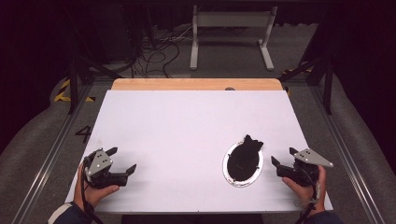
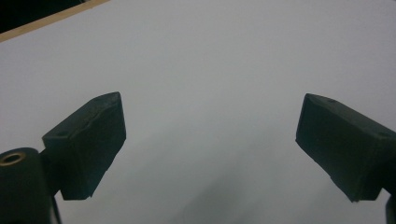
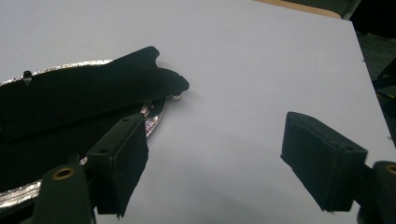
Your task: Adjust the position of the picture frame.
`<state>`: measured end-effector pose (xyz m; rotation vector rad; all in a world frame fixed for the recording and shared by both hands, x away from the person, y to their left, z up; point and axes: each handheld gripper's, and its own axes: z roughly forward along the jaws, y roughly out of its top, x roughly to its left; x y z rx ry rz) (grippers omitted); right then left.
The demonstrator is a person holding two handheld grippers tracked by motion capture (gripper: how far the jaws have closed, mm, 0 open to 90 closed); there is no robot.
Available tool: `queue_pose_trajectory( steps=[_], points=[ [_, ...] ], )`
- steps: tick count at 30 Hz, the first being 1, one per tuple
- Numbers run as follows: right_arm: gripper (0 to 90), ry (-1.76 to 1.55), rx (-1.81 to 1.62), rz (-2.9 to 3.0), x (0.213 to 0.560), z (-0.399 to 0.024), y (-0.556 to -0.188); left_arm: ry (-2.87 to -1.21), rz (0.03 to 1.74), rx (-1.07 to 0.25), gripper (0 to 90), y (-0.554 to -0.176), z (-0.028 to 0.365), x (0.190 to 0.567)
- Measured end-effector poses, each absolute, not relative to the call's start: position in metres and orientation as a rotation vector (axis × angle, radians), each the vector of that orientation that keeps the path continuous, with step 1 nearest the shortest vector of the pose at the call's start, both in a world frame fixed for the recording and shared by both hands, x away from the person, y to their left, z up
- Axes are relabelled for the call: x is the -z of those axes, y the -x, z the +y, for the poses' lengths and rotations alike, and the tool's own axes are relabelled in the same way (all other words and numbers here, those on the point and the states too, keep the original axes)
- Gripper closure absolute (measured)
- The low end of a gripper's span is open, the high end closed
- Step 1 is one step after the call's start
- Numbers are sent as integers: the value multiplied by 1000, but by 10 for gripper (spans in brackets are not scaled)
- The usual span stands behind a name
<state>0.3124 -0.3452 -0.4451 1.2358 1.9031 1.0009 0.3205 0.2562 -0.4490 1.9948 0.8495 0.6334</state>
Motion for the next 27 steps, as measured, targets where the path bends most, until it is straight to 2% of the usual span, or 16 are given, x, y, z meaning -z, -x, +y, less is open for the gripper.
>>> queue_pose_trajectory(
  steps=[8, 12, 13, 16, 19, 25, 27],
  points=[
    [342, -1225, -992, 1946, 448, -342, -315, -2009, 851, -611, 124, -320, 254, 452],
    [466, -1217, -994, 1998, 448, -337, -317, -2017, 853, -591, 146, -319, 253, 455],
    [520, -1211, -987, 2020, 449, -336, -318, -2018, 852, -584, 164, -319, 253, 455],
    [700, -1194, -974, 2084, 451, -332, -319, -2032, 839, -580, 237, -320, 252, 456],
    [803, -1188, -967, 2134, 453, -329, -320, -2031, 836, -582, 315, -321, 250, 455],
    [848, -1164, -951, 2194, 455, -322, -320, -2065, 816, -554, 554, -320, 249, 456],
    [856, -1160, -945, 2209, 456, -320, -321, -2072, 798, -545, 678, -319, 248, 456]
  ],
)
